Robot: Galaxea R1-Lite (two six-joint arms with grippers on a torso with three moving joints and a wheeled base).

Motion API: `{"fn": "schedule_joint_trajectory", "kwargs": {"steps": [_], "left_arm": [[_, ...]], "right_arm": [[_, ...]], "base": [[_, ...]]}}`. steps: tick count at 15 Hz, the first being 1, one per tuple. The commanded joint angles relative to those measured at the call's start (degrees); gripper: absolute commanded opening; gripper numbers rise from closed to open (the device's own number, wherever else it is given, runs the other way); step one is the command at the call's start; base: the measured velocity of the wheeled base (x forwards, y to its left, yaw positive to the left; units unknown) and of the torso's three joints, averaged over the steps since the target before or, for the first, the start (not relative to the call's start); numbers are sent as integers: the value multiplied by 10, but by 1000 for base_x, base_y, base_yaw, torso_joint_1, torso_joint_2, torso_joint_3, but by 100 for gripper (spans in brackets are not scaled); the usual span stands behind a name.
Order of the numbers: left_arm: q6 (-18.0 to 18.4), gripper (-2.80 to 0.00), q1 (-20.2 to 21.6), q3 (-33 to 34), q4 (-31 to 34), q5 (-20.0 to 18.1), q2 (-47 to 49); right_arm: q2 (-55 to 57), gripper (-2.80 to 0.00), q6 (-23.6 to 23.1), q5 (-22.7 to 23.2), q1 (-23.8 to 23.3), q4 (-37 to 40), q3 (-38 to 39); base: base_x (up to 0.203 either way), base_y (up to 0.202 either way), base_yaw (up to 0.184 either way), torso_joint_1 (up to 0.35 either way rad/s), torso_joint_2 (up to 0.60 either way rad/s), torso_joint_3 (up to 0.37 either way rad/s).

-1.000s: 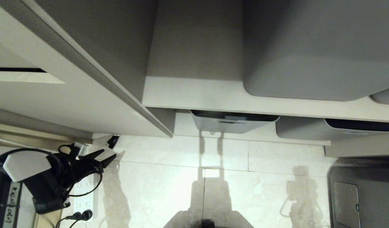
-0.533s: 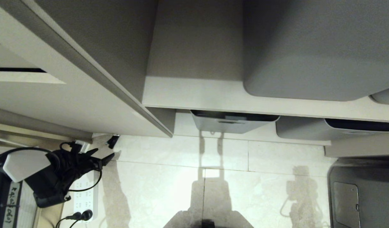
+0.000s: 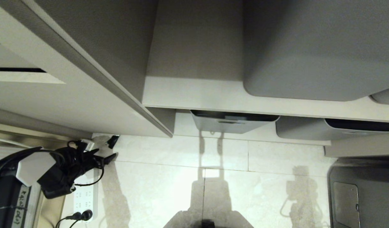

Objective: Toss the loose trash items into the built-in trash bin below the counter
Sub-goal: Pick up the garbage

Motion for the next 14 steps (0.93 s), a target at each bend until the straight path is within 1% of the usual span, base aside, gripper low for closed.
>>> {"fn": "schedule_joint_trajectory", "kwargs": {"steps": [1,5,6,10,12,14], "left_arm": [[0,0,-5,-11,-4,-2,9],[-5,0,-11,-19,-25,-5,7],[-10,0,-12,-27,-40,-5,12],[-25,0,-15,-67,-58,-4,33],[-25,0,-15,-68,-61,-4,38],[-27,0,-17,-68,-78,-5,44]], "right_arm": [[0,-280,0,0,0,0,1],[0,-280,0,0,0,0,1],[0,-280,0,0,0,0,1],[0,-280,0,0,0,0,1],[0,-280,0,0,0,0,1],[0,-280,0,0,0,0,1]], "base": [[0,0,0,0,0,0],[0,0,0,0,0,0],[0,0,0,0,0,0],[0,0,0,0,0,0],[0,0,0,0,0,0],[0,0,0,0,0,0]]}}
